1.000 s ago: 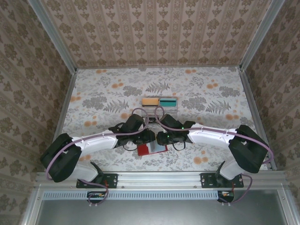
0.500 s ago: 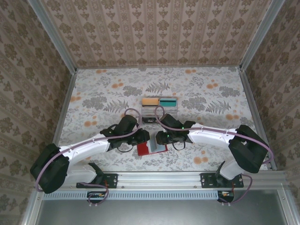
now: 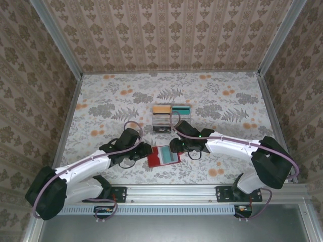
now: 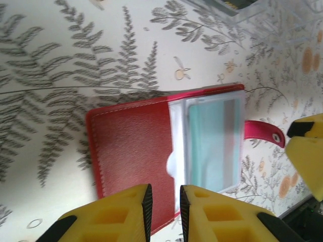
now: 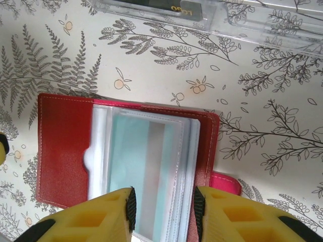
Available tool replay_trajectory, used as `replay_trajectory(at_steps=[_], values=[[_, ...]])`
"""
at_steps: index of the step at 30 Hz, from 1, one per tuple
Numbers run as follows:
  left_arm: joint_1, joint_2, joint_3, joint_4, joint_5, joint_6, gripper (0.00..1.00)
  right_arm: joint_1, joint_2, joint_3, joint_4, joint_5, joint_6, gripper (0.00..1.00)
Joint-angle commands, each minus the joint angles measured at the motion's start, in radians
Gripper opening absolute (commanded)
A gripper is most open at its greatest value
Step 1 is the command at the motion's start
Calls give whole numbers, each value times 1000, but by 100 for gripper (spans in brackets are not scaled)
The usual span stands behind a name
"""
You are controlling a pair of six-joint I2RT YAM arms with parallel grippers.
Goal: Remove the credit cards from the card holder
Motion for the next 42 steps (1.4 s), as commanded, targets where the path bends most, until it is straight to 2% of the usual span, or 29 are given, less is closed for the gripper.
replay_trajectory(at_steps=[1, 15, 23, 42], values=[[9, -13, -29, -33, -12, -10, 25, -4, 38, 30, -9, -35, 0, 39], [6, 80, -26, -7, 20, -1, 23, -3, 145, 14, 82, -142, 37, 39], [-7, 70, 4, -8, 19, 7, 23, -2, 173, 0, 113, -172, 42, 26], [-20, 118, -1, 30, 30, -1, 23, 11, 98, 62, 52, -176, 26, 27]])
